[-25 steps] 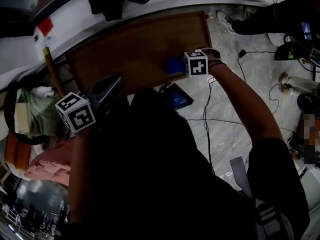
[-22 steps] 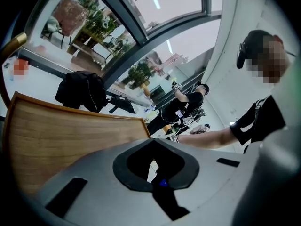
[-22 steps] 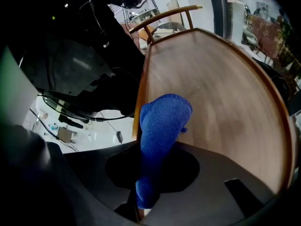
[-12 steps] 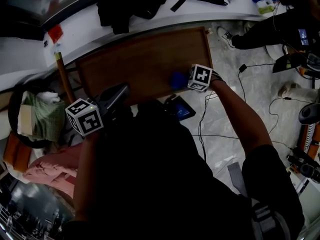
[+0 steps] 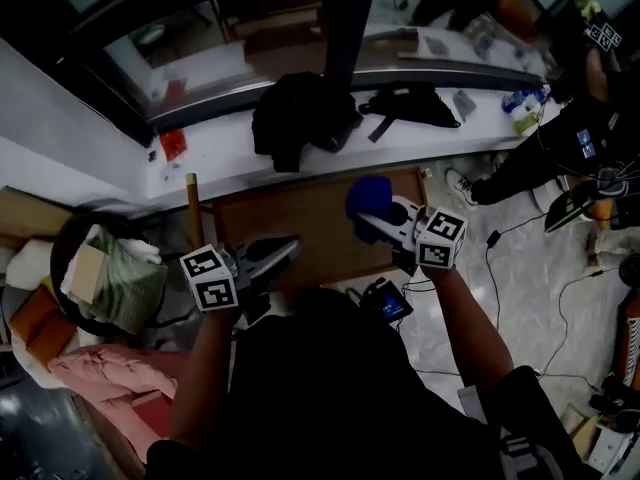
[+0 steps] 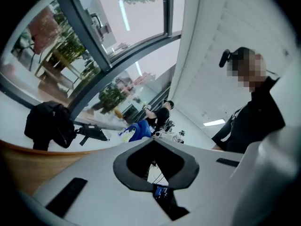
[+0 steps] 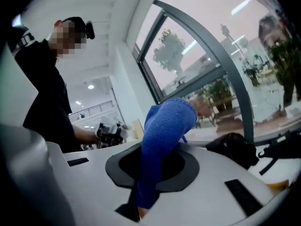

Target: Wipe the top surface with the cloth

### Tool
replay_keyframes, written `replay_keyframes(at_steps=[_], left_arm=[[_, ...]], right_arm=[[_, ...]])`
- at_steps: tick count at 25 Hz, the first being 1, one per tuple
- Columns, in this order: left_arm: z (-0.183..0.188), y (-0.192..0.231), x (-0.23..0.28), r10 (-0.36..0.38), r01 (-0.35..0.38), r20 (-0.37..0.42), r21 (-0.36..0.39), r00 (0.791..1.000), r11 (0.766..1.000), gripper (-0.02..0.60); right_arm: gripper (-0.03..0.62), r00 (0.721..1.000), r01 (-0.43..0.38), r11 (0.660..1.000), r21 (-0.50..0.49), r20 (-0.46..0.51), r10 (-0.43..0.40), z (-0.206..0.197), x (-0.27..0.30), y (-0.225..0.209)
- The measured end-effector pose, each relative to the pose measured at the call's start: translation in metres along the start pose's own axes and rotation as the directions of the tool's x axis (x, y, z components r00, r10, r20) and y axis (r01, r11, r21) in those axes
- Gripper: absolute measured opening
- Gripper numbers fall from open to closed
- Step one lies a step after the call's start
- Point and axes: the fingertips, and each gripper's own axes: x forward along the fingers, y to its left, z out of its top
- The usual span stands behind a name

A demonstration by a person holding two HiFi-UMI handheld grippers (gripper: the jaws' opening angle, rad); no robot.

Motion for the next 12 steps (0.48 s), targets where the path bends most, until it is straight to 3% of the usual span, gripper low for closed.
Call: replay_keyframes(at_steps=[5, 9, 12], left_arm=[[0.023, -0.051, -0.021, -0.081, 0.07, 0.078, 0.133, 0.994, 0.989, 0.009], [0.016, -0.11, -0.051, -0.144, 0.113, 0.131, 0.219, 0.981, 0.969, 0.009], [0.003, -0.15, -0.068, -0.14, 0.092, 0.135, 0.315, 0.981, 0.945, 0.01]], right_arm=[[0.06, 0.979, -0.047, 0.988, -0.145, 0.188, 0.074, 0.088, -0.003, 0.086], [0.06, 0.953, -0.096, 0.976, -0.196, 0.266, 0.148, 0.104, -0.023, 0.164], [0.061, 0.937, -0.147, 0.97, -0.193, 0.286, 0.199, 0.09, -0.034, 0.209]])
